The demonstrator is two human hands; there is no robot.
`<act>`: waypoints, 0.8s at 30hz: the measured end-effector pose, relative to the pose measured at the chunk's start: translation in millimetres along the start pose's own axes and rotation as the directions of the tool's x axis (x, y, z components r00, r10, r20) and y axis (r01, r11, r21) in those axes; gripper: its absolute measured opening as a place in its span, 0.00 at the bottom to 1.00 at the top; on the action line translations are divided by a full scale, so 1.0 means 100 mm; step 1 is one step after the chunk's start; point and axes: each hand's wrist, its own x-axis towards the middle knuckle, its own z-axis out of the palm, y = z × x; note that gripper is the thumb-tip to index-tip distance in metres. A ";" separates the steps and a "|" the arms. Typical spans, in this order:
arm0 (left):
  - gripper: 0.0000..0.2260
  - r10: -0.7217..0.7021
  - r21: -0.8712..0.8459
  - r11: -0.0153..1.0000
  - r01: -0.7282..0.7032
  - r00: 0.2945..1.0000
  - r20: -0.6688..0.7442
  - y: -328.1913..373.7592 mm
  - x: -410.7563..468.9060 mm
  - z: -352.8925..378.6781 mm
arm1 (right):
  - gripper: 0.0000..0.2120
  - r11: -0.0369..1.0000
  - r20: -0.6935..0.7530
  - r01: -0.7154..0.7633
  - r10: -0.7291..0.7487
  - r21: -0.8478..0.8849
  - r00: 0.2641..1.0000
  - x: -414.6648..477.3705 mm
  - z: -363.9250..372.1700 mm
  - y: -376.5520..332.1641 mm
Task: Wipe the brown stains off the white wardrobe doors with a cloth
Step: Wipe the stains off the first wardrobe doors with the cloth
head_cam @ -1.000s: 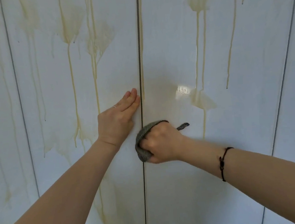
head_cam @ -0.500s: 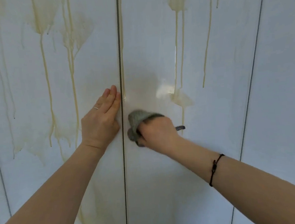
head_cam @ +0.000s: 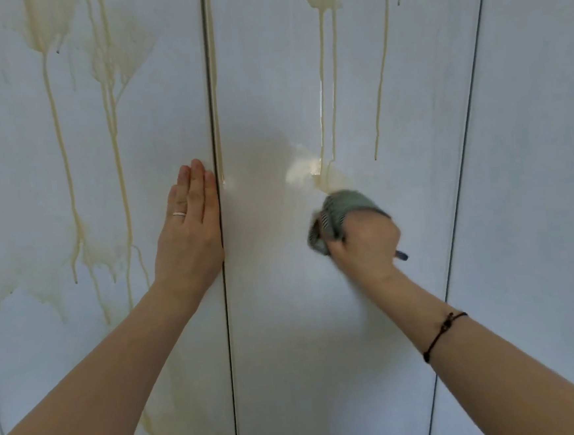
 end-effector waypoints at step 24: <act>0.23 -0.184 -0.002 0.981 0.192 0.940 0.288 0.32 0.04 -0.30 | 0.11 0.973 0.332 0.132 -0.063 -0.190 0.941 -0.20 -0.41 1.01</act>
